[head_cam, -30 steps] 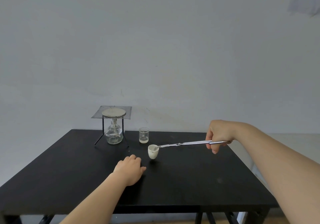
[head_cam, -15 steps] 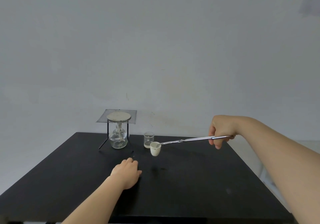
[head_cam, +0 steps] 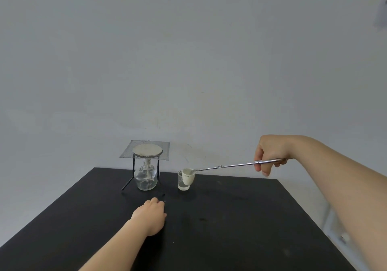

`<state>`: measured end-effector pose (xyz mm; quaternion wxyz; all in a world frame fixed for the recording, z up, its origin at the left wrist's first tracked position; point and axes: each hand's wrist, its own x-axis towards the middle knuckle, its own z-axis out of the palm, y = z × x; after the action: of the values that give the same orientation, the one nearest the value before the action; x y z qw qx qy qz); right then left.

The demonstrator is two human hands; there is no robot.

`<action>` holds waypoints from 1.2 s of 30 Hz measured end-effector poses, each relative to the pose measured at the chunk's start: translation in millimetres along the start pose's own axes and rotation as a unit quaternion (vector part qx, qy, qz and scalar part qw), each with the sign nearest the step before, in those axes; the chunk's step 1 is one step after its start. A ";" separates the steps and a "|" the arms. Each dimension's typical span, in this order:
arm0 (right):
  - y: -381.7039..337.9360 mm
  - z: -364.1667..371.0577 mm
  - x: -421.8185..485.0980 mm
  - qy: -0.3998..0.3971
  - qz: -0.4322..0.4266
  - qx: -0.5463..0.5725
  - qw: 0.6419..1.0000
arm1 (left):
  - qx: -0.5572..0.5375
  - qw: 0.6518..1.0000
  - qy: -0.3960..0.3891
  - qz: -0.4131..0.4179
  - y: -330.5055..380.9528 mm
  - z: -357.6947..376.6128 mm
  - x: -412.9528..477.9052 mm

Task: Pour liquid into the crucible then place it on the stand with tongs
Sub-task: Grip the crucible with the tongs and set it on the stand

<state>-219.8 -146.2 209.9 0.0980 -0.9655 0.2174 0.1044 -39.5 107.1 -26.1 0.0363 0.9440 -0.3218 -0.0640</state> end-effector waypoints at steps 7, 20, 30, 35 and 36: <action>-8.2 -23.6 6.0 -0.001 -0.001 -0.008 1.000 | 0.001 1.000 0.000 -0.003 -5.7 -0.6 10.8; -25.9 -55.9 20.8 0.016 -0.012 -0.022 1.000 | -0.006 1.000 0.009 -0.005 -20.8 -2.3 24.5; -44.5 -72.8 35.6 0.026 -0.021 -0.028 0.999 | -0.018 1.000 0.022 -0.005 -36.6 -3.2 33.3; -58.1 -79.5 42.0 0.030 -0.029 -0.027 0.999 | -0.020 0.999 0.033 -0.003 -44.1 -2.3 37.0; -60.9 -80.4 43.5 0.031 -0.031 -0.026 0.999 | -0.021 0.999 0.035 -0.003 -45.5 -2.0 37.8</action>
<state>-141.7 -128.5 285.1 0.0693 -0.9767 0.1877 0.0771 17.9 120.0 -32.8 0.0669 0.9456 -0.3162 -0.0378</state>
